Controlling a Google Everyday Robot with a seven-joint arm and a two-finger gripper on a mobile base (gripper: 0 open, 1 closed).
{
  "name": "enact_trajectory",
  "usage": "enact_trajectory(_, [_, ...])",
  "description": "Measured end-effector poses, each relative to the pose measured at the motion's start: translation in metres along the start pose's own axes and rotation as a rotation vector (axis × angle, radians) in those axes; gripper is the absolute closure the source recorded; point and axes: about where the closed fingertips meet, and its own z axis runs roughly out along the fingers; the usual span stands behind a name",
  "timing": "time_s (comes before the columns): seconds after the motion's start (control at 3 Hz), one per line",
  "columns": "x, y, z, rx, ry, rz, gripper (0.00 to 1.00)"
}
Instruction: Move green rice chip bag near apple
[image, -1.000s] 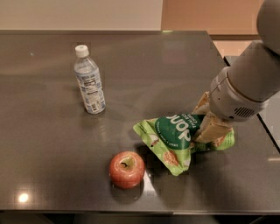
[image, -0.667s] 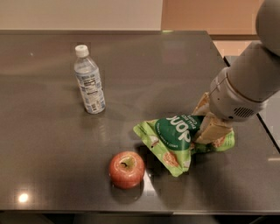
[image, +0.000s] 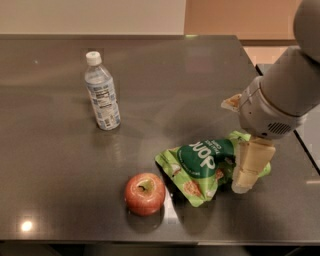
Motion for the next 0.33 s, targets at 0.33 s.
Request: enact_trajectory(0.33, [0.0000,0.0000,0.0000,0.000,0.000,0.000,0.00])
